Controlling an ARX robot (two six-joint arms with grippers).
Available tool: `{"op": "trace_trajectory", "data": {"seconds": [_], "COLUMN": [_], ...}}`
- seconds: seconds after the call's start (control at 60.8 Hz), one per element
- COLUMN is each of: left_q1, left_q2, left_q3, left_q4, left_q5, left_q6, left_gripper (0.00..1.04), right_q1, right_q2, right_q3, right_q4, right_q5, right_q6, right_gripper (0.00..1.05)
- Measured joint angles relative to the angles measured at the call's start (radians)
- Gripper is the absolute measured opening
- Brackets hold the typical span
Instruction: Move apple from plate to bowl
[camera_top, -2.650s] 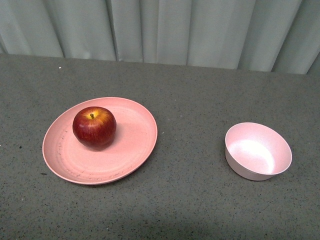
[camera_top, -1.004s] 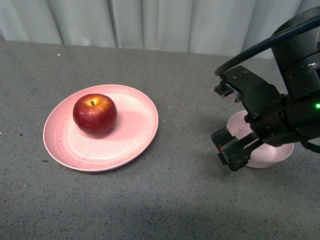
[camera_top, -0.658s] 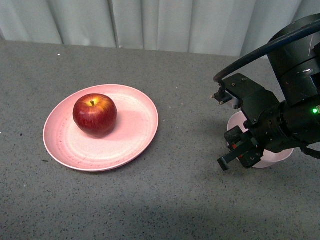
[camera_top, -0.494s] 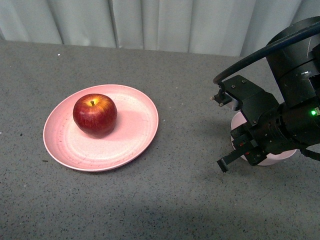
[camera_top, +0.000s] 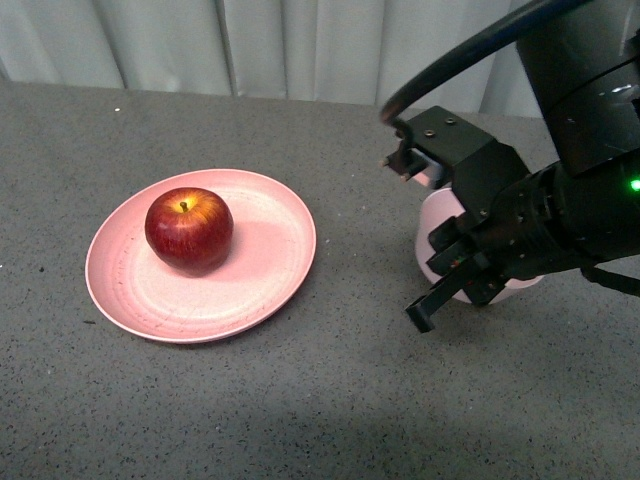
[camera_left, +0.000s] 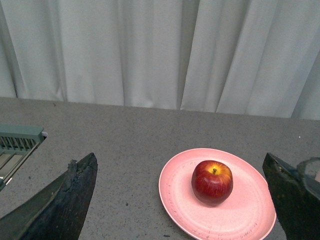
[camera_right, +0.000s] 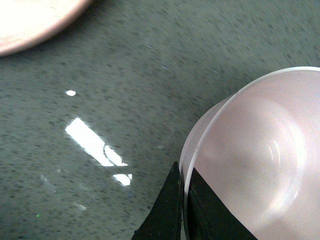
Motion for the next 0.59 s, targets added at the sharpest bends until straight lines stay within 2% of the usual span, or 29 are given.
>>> {"op": "trace_trajectory", "data": {"seconds": [0.263, 0.592], "left_q1": [0.000, 0.000], "left_q2": [0.000, 0.000], "left_q3": [0.000, 0.000], "left_q4": [0.000, 0.000], "left_q5": [0.000, 0.000], "left_q6": [0.000, 0.000], "left_gripper": [0.98, 0.98], "right_q1": [0.109, 0.121], "right_q2": [0.043, 0.117], "right_q3": [0.043, 0.120], "right_q4": [0.000, -0.027], "right_q5": [-0.032, -0.020], "right_q6": [-0.017, -0.006], "right_gripper": [0.01, 0.01]}}
